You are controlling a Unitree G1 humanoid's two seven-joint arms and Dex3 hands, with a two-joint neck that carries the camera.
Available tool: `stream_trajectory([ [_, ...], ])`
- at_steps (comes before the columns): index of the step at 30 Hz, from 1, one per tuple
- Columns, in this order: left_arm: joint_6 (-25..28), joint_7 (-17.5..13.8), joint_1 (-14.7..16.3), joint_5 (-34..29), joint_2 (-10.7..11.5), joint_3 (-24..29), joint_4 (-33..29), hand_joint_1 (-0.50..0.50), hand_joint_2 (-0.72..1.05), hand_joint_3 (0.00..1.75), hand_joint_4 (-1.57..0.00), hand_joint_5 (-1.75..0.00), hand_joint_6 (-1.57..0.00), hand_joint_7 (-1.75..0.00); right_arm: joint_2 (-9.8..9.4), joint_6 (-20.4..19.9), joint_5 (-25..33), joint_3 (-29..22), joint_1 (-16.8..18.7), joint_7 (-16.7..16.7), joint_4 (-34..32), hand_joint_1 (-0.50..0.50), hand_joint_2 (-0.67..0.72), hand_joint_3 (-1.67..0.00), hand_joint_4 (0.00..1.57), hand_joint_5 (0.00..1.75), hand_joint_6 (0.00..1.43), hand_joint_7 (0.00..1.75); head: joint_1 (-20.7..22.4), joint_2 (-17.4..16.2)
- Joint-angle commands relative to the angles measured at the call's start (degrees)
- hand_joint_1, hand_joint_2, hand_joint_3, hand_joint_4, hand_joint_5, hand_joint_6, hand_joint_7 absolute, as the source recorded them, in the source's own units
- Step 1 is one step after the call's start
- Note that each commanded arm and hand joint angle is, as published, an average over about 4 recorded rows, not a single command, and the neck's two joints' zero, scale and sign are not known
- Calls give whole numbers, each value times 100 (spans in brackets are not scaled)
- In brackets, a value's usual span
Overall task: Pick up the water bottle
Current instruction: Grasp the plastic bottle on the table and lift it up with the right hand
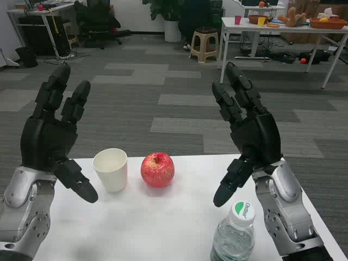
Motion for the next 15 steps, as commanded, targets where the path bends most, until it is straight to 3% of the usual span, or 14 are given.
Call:
stream_trajectory([
  [1,-2050,1741,-870,373,-421,-181,1447,-50,-72,9,0,-31,0,0,-826,-2337,-843,584,-1492,-1664,2535,-46,72,0,0,0,0,0,255,3754],
  [2,-2050,1741,-868,373,-421,-181,1445,-50,-72,9,0,-31,0,0,-824,-2337,-844,584,-1492,-1664,2533,-46,72,0,0,0,0,0,231,3374],
  [3,-2050,1741,-866,373,-421,-183,1441,-50,-72,9,0,-31,0,0,-822,-2337,-846,586,-1492,-1664,2529,-46,72,0,0,0,0,0,152,2256],
  [15,-2050,1741,-824,373,-421,-181,1432,-50,-72,9,0,-31,0,0,-811,-2337,-840,592,-1472,-1664,2474,-46,72,0,0,0,0,0,170,2227],
])
